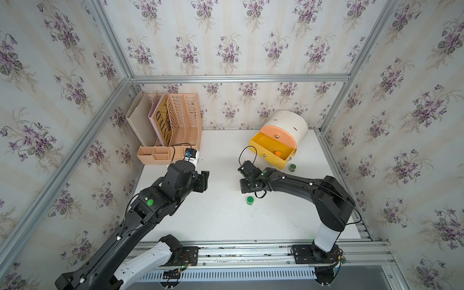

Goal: Put the paint cans in the drawer according to color
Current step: Pick up the paint can at the center of the board.

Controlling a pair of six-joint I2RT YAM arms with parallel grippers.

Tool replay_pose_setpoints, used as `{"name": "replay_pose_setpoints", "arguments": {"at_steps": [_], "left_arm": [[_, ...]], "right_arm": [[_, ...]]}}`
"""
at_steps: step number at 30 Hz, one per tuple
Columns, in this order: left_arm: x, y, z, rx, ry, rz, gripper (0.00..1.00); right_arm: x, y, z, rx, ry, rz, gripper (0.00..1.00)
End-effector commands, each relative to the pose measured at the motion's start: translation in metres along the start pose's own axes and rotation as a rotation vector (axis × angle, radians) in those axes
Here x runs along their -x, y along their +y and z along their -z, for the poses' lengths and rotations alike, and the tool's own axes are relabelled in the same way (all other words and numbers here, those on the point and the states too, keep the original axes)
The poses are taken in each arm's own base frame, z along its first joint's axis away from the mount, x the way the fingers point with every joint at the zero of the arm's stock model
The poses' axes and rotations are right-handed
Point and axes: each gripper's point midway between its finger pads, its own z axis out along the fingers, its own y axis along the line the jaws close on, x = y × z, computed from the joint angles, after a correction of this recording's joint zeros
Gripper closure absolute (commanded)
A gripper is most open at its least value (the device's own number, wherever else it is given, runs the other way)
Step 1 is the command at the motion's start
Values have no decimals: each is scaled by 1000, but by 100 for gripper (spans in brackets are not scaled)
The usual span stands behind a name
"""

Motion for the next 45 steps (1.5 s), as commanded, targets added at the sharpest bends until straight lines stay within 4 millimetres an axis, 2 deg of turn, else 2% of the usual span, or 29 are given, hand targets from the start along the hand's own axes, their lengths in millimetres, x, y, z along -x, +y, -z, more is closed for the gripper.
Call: {"name": "replay_pose_setpoints", "arguments": {"at_steps": [1,9,18,24,35,41,45], "left_arm": [[3,0,4,-8,-13,4,34],[-1,0,2,-5,0,5,34],[-8,-6,-10,-25,38,7,34],[-7,-11,-10,-46,40,6,34],[-8,-14,-12,-56,54,2,36],[-7,-15,-11,-63,56,7,36],[-3,-14,-8,-57,41,4,35]], "right_arm": [[2,-7,0,-39,-5,-4,44],[2,-9,-11,-31,12,-16,42],[6,-8,-17,-13,19,-32,44],[4,-7,-23,-8,33,-46,53],[1,-5,-28,5,48,-49,55],[1,-4,-29,5,52,-47,60],[6,-2,-19,10,42,-39,72]]}}
